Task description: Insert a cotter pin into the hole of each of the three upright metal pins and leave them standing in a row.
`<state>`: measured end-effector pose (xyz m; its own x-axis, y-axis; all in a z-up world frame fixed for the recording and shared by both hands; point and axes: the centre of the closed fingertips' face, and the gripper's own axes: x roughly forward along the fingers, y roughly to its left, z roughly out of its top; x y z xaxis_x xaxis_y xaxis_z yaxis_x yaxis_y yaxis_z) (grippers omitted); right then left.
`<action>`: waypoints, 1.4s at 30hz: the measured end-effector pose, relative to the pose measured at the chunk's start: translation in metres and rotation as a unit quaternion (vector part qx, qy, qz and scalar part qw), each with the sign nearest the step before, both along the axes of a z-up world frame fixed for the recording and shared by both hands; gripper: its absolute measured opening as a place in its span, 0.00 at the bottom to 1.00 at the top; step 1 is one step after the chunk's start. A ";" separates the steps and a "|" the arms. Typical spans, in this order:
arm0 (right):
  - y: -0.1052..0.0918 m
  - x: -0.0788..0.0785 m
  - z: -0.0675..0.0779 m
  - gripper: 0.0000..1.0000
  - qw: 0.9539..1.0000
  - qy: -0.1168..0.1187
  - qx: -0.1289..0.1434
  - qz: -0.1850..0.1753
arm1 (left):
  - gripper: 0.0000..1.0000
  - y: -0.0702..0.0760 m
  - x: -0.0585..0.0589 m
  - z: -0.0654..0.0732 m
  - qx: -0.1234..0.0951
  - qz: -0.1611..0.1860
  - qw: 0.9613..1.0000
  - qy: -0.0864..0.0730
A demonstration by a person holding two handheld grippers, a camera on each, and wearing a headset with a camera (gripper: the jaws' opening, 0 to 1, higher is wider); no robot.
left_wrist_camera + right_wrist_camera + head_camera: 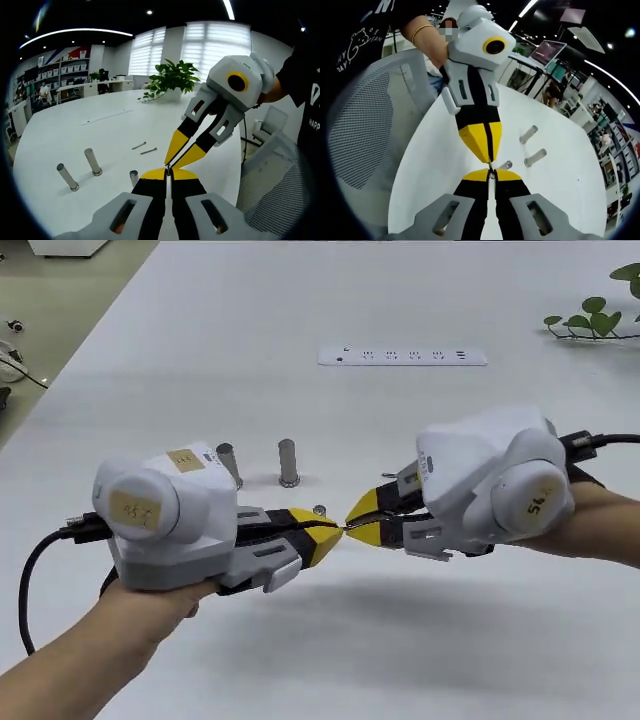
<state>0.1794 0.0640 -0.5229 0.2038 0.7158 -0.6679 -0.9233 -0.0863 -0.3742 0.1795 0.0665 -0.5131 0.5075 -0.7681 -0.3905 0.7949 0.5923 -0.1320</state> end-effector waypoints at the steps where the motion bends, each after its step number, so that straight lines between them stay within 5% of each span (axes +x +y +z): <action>1: 0.000 0.000 0.000 0.00 1.000 0.001 0.000 -0.001 | 0.00 0.001 0.000 0.000 0.007 -0.002 1.000 -0.005; 13: -0.006 -0.001 -0.005 0.02 0.999 0.042 0.011 -0.019 | 0.00 0.003 -0.004 -0.001 0.035 -0.028 0.999 -0.028; 26: -0.008 -0.013 -0.013 0.05 0.989 0.140 0.030 -0.032 | 0.00 -0.004 -0.015 -0.001 0.051 -0.079 0.995 -0.046; 42: -0.008 -0.028 -0.018 0.01 0.987 0.157 0.018 -0.009 | 0.00 -0.011 -0.027 -0.006 0.059 -0.122 0.990 -0.043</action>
<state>0.1518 0.0563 -0.5407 0.0038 0.7384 -0.6744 -0.9956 -0.0605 -0.0719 0.1529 0.0553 -0.5187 0.3475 -0.8235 -0.4484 0.9217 0.3879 0.0019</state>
